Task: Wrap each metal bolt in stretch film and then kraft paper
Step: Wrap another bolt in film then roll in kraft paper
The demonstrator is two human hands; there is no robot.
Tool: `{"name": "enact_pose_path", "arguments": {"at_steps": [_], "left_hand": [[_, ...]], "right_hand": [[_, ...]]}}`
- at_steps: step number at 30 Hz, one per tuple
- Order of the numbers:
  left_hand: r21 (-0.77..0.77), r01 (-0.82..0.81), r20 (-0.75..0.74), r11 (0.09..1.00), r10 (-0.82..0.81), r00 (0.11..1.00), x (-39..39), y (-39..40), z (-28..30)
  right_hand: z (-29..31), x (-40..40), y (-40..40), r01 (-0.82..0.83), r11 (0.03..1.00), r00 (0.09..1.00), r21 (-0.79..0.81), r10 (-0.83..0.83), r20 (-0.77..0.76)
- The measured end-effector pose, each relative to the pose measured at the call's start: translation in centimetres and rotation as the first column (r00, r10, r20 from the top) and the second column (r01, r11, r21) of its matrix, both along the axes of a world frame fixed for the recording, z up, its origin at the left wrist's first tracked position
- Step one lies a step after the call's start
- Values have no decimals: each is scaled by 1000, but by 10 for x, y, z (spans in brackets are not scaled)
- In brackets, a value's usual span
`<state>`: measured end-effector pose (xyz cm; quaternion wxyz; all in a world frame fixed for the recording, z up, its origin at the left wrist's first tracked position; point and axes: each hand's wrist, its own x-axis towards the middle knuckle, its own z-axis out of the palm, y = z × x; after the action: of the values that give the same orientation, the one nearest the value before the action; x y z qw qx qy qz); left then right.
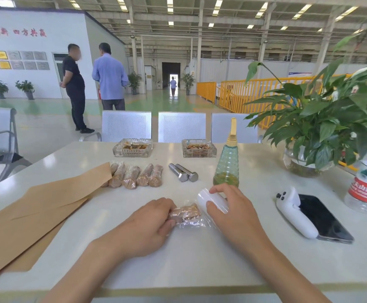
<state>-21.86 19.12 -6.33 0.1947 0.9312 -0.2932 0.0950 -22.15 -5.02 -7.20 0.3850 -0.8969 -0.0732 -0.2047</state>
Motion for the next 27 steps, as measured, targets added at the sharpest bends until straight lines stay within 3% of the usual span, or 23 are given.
{"name": "enact_pose_path", "arguments": {"at_steps": [4, 8, 11, 16, 23, 27], "left_hand": [[-171, 14, 8, 985, -13, 1000, -1, 7, -4], [-387, -7, -149, 922, -56, 987, -4, 9, -2], [-588, 6, -293, 809, -219, 931, -10, 8, 5], [-737, 17, -355, 676, -408, 841, -13, 10, 28], [-834, -145, -391, 532, -386, 836, 5, 18, 43], [-857, -331, -473, 395, -349, 809, 23, 14, 43]], "right_hand": [[-5, -14, -13, -207, 977, 971, -41, 200, -133], [-8, -14, -16, -193, 976, 978, -104, 183, -99], [-5, -13, -8, -160, 987, 984, 3, 160, -85], [2, -12, 5, -211, 939, 940, 272, 271, -206], [2, -13, 24, -323, 712, 826, 623, 534, -183], [7, -16, 23, -324, 474, 747, 819, 659, -85]]}}
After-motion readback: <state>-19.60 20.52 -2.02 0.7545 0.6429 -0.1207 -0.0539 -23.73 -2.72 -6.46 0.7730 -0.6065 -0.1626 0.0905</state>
